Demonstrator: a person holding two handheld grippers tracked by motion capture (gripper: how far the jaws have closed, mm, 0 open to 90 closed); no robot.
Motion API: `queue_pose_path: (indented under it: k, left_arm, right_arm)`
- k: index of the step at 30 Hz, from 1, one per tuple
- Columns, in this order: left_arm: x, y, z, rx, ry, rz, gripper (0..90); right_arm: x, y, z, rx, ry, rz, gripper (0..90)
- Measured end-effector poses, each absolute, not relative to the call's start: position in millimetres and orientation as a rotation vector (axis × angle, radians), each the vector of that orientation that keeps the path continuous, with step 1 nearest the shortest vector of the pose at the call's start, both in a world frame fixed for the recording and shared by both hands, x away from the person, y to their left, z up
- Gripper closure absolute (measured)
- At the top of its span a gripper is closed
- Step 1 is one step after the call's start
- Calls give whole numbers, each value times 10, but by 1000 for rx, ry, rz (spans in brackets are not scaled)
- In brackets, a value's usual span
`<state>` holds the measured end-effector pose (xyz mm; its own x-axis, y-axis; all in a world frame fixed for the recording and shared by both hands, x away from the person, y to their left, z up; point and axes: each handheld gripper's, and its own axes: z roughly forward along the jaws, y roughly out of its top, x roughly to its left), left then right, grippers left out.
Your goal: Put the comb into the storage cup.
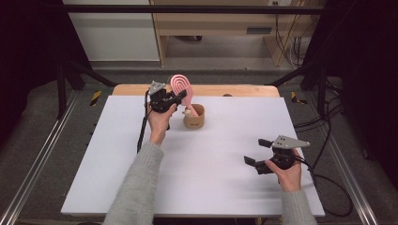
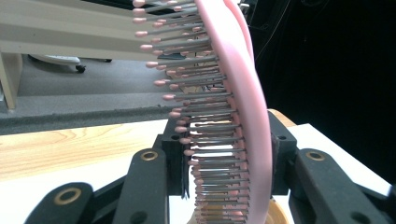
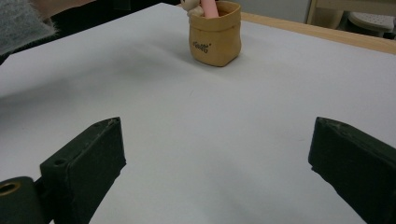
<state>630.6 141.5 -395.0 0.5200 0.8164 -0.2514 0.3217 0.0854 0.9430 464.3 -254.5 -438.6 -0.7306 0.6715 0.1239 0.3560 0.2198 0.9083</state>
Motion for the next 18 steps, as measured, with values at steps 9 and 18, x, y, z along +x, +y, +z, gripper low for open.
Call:
queue_pose_path:
  k: [9,18]
  left_arm:
    - [6300,1485,-3990,1495,1050,501,593]
    - [6292,1544,-4026,1496,1066,508,582]
  right_arm:
    - [4644,-2541,-4388,965,2204,1515,43]
    - [4644,-2540,-4391,966,2206,1512,43]
